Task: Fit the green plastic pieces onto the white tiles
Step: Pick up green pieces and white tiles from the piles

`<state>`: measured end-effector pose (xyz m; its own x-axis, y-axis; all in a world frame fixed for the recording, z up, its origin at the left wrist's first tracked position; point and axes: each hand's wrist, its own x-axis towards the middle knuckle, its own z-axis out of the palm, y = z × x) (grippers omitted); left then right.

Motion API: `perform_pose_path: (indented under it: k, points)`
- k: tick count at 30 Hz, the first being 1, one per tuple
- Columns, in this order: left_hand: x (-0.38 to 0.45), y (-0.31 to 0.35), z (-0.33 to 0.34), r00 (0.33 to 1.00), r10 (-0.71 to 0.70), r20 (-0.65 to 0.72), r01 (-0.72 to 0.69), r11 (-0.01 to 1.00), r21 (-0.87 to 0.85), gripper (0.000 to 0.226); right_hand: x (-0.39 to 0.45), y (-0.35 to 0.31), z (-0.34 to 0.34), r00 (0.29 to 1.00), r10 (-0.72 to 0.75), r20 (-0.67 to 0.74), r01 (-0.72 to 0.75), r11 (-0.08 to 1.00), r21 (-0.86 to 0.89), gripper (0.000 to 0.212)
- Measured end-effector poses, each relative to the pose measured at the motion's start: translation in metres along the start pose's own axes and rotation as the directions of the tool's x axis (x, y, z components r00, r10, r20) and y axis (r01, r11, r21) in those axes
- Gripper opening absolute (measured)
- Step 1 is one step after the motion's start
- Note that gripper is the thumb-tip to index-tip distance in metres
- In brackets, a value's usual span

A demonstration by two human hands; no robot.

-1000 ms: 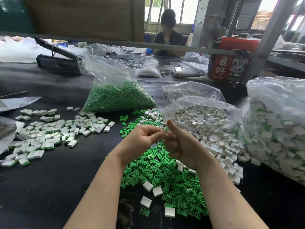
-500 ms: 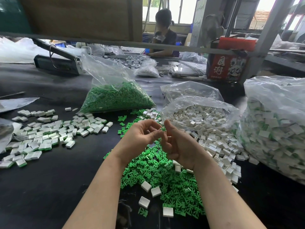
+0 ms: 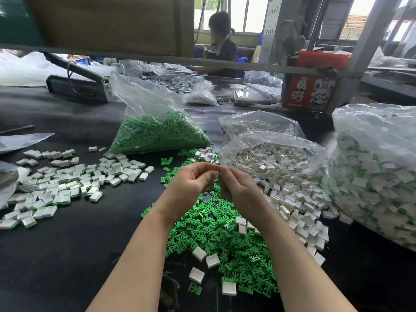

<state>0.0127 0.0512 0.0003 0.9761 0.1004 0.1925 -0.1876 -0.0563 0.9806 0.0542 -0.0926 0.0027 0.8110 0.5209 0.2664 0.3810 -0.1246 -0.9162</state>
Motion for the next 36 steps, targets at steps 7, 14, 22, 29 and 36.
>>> perform_pose_path:
  k: [7, 14, 22, 29, 36]
  points:
    - [-0.002, -0.002, 0.001, 0.992, -0.114, 0.061, 0.117, 0.992, -0.052, 0.023, 0.000, -0.002, -0.003, 0.999, -0.034, -0.029, 0.037, 0.995, 0.092, 0.043]
    - [-0.004, -0.001, 0.009, 0.983, -0.079, 0.168, 0.099, 0.989, -0.110, 0.039, 0.003, 0.002, -0.005, 0.995, 0.054, -0.081, -0.055, 0.998, -0.014, 0.045]
    - [-0.003, -0.001, 0.003, 0.988, -0.094, 0.125, 0.111, 0.985, -0.131, 0.034, 0.003, 0.000, -0.009, 0.989, 0.099, -0.114, -0.084, 0.988, 0.131, 0.030]
    - [-0.004, -0.003, 0.006, 0.992, -0.097, 0.082, 0.103, 0.993, -0.063, 0.034, 0.003, -0.001, -0.007, 0.994, 0.095, -0.062, -0.082, 0.981, 0.174, 0.037]
    - [-0.004, -0.002, 0.007, 0.993, -0.093, 0.077, 0.091, 0.996, 0.025, 0.030, 0.002, -0.003, -0.007, 0.996, 0.081, -0.022, -0.075, 0.976, 0.202, 0.039]
